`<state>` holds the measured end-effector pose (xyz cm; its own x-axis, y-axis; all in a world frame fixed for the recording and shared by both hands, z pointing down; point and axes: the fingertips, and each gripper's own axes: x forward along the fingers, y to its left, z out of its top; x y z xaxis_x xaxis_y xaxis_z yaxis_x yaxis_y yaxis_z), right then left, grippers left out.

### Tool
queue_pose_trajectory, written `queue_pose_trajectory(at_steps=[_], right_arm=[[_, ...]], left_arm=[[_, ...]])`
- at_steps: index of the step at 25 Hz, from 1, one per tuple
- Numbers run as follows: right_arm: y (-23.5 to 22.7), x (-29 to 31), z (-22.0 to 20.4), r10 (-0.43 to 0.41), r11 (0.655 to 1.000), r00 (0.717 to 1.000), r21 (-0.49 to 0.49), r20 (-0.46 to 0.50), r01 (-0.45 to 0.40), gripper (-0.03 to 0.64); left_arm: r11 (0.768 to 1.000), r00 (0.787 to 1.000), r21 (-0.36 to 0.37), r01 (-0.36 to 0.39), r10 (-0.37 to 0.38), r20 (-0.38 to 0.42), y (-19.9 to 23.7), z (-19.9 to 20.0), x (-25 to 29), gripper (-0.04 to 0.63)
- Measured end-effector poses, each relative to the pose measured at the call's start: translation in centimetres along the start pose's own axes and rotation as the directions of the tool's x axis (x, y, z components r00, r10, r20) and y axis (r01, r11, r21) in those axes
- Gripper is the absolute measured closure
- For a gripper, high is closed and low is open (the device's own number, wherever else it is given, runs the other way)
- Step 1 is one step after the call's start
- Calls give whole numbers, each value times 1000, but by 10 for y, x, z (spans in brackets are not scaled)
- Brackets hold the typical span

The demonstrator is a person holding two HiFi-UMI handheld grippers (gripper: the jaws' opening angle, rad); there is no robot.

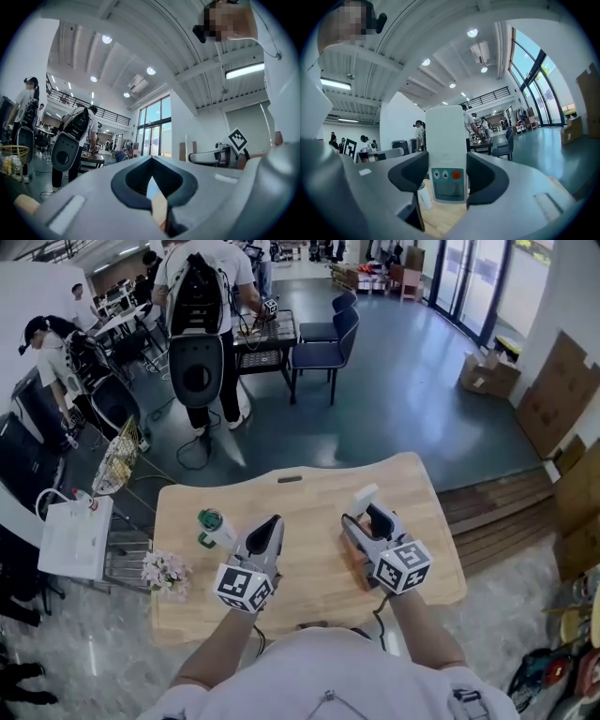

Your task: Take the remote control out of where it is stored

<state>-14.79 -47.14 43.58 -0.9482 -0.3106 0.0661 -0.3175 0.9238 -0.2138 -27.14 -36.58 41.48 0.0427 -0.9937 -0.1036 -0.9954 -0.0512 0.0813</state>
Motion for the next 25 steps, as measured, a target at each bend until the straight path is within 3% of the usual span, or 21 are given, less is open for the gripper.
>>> queue_pose_trajectory(at_steps=[25], right_arm=[[-4, -15, -2, -35, 999, 999, 4, -11, 35, 333]], left_arm=[[999, 999, 2, 39, -39, -32, -18, -14, -2, 595]])
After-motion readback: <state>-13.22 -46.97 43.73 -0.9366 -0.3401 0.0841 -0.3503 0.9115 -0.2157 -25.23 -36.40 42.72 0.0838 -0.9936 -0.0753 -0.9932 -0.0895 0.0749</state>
